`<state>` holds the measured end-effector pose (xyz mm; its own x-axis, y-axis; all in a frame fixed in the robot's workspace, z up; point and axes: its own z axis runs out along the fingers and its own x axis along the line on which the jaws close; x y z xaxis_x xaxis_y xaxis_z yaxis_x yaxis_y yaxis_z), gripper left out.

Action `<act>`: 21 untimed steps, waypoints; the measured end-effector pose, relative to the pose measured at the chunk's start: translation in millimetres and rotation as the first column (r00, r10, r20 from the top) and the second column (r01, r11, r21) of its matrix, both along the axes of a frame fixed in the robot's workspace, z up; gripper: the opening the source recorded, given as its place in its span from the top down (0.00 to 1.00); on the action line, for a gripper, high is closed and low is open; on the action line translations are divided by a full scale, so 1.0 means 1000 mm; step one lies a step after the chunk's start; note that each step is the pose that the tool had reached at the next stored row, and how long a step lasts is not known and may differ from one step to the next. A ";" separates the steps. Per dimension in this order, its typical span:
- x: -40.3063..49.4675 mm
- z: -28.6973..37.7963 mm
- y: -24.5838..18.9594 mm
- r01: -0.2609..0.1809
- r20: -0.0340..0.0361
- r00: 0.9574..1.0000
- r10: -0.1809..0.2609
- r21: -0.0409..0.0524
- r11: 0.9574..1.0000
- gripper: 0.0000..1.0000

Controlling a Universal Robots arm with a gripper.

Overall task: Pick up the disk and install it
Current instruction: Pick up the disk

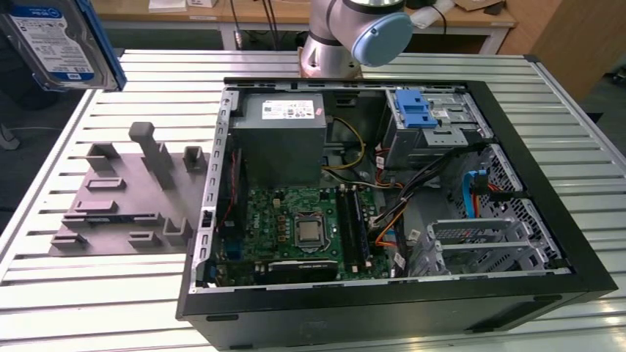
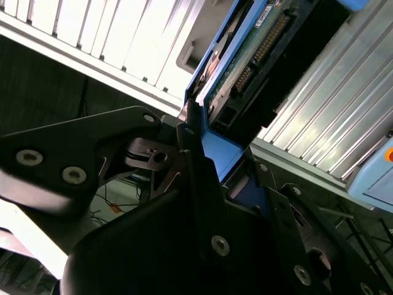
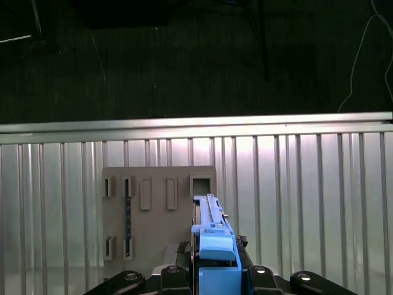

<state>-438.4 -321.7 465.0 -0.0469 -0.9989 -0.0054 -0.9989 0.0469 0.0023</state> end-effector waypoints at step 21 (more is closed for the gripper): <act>0.0000 0.0169 0.0000 0.000 0.000 1.000 0.000 0.000 1.000 0.64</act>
<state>-438.4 -321.7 481.9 -0.0469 -0.9989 -0.0054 -0.9989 0.0469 0.0022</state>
